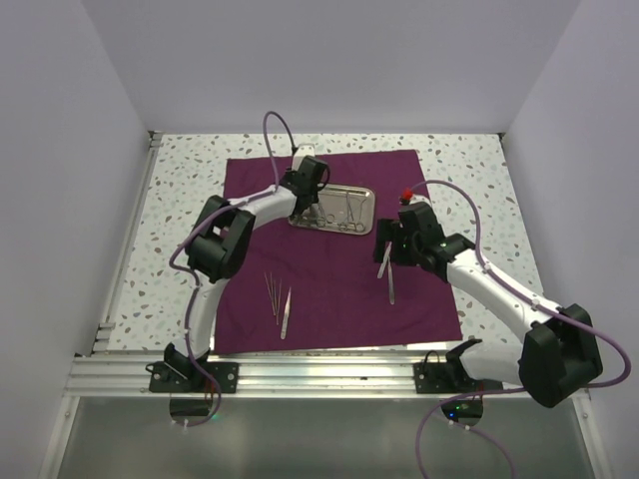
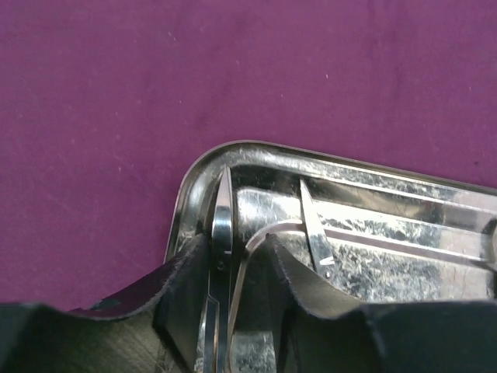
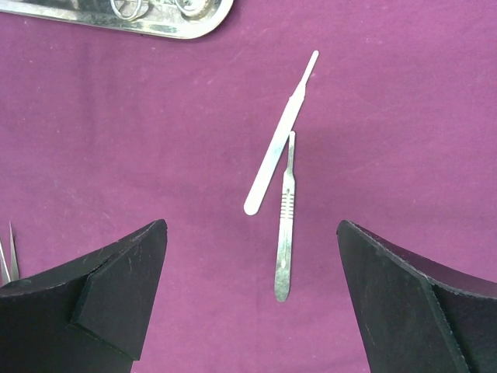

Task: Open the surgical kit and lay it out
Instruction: Pick up the medical item from the container.

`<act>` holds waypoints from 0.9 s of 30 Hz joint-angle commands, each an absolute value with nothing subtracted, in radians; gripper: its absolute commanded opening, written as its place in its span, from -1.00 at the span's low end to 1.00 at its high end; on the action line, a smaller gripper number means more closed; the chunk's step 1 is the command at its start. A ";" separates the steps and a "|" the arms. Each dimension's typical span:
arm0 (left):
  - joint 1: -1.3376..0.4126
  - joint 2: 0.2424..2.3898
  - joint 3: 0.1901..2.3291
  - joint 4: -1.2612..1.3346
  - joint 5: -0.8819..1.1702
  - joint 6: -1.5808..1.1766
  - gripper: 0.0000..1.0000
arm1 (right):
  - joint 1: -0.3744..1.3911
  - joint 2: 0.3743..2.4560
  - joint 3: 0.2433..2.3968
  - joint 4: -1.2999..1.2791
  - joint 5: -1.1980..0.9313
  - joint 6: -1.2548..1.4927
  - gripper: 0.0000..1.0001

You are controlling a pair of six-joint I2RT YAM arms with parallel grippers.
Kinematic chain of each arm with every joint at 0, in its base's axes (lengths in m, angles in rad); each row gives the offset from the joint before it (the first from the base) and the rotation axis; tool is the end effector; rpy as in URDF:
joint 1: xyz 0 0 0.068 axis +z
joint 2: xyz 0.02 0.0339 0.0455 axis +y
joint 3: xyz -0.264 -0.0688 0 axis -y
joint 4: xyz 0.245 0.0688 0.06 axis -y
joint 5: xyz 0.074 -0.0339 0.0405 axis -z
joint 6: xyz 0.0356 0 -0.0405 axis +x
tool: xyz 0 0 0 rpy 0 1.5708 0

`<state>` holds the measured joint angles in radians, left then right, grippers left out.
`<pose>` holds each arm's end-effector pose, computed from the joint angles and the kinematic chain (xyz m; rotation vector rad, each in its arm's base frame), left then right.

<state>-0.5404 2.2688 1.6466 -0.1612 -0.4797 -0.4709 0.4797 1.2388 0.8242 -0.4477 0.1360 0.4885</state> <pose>0.4359 -0.2424 0.1472 -0.1493 2.2425 0.0285 0.2271 0.1127 0.2363 0.0722 2.4400 0.2730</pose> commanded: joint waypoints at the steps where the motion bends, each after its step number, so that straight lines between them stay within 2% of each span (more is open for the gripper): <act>1: -0.508 2.327 1.651 -0.206 -0.476 -0.471 -0.23 | 0.482 1.253 0.831 -0.419 0.115 0.474 0.89; 4: -0.503 2.341 1.652 -0.206 -0.454 -0.469 -0.42 | 0.482 1.258 0.831 -0.416 0.110 0.472 0.88; 9: -0.500 2.365 1.660 -0.222 -0.443 -0.469 -0.58 | 0.482 1.261 0.834 -0.417 0.106 0.471 0.87; 12: -0.495 2.375 1.661 -0.236 -0.445 -0.471 -0.80 | 0.482 1.259 0.833 -0.416 0.106 0.469 0.86; 13: -0.494 2.376 1.664 -0.236 -0.442 -0.468 -0.99 | 0.482 1.258 0.833 -0.416 0.104 0.469 0.86; 17: -0.494 2.361 1.666 -0.238 -0.430 -0.454 -1.00 | 0.482 1.262 0.830 -0.407 0.101 0.469 0.84; 27: -0.497 2.172 1.681 -0.259 -0.407 -0.413 -1.00 | 0.482 1.275 0.825 -0.396 0.106 0.472 0.81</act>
<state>-0.5114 2.2669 1.6768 -0.2077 -0.4191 -0.4469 0.4797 1.2716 0.8242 -0.4320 0.1112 0.4850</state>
